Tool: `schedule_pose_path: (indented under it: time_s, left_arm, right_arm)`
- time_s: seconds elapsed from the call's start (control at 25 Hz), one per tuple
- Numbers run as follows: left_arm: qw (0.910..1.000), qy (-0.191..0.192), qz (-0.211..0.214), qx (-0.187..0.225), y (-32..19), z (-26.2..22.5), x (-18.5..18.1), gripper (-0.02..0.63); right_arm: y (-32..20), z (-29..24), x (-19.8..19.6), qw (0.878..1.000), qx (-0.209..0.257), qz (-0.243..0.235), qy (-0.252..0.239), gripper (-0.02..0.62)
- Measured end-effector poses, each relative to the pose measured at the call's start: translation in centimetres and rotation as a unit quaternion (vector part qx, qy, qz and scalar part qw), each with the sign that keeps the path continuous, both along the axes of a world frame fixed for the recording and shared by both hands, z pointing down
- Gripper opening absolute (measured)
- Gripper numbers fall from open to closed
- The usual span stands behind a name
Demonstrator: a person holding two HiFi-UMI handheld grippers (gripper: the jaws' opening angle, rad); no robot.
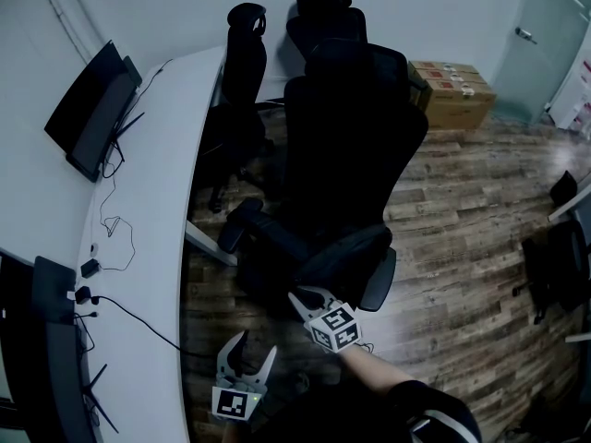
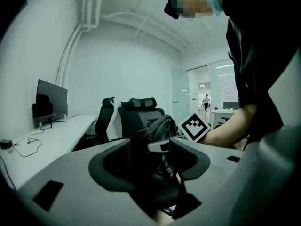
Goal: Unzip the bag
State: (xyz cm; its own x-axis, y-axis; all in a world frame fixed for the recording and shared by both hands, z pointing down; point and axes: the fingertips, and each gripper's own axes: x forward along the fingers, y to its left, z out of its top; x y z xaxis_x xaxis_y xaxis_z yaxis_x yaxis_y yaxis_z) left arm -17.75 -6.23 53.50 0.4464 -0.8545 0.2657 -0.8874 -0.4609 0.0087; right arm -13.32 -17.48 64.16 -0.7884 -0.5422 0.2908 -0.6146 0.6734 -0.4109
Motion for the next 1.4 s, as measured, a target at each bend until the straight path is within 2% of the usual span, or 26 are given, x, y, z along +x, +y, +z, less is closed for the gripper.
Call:
schedule_pose_path:
  time_s: [0.04, 0.24, 0.48, 0.68, 0.92, 1.04, 1.08, 1.16, 1.4]
  left_arm:
    - [1.0, -0.001, 0.0, 0.0, -0.1, 0.0, 0.0, 0.252]
    - [1.0, -0.003, -0.001, -0.002, -0.4, 0.2, -0.1, 0.251]
    - [1.0, 0.001, 0.005, -0.001, -1.4, 0.3, 0.4, 0.252]
    - [0.9999, 0.002, 0.014, -0.001, -1.8, 0.3, 0.8, 0.252]
    - [0.9999, 0.002, 0.017, 0.0, -2.1, 0.3, 0.9, 0.252]
    - [0.9999, 0.001, 0.017, -0.001, -2.2, 0.4, 0.9, 0.252]
    - [0.9999, 0.0, 0.017, -0.002, -2.2, 0.5, 0.9, 0.252]
    - [0.9998, -0.005, 0.017, -0.003, -2.1, 0.9, 0.9, 0.252]
    - [0.9998, -0.002, 0.018, -0.003, -2.2, 0.4, 1.7, 0.252]
  right_arm:
    - [0.1, 0.0, -0.1, 1.0, 0.0, -0.002, 0.003, 0.06]
    - [0.1, -0.1, 0.1, 1.0, -0.006, 0.004, 0.001, 0.051]
    - [0.7, -1.5, 0.4, 0.999, -0.004, -0.012, -0.037, 0.048]
    - [0.2, -1.4, 0.6, 0.999, 0.005, -0.012, -0.03, 0.049]
    - [0.1, -2.7, 0.4, 0.998, 0.017, -0.019, -0.057, 0.051]
    - [0.2, -3.7, 0.2, 0.996, 0.017, -0.024, -0.089, 0.051]
    - [0.2, -3.9, 0.2, 0.994, 0.012, -0.027, -0.102, 0.06]
    - [0.3, -3.9, 0.2, 0.993, -0.004, -0.032, -0.115, 0.137]
    - [-0.2, -3.1, 0.7, 0.992, -0.028, -0.012, -0.119, 0.143]
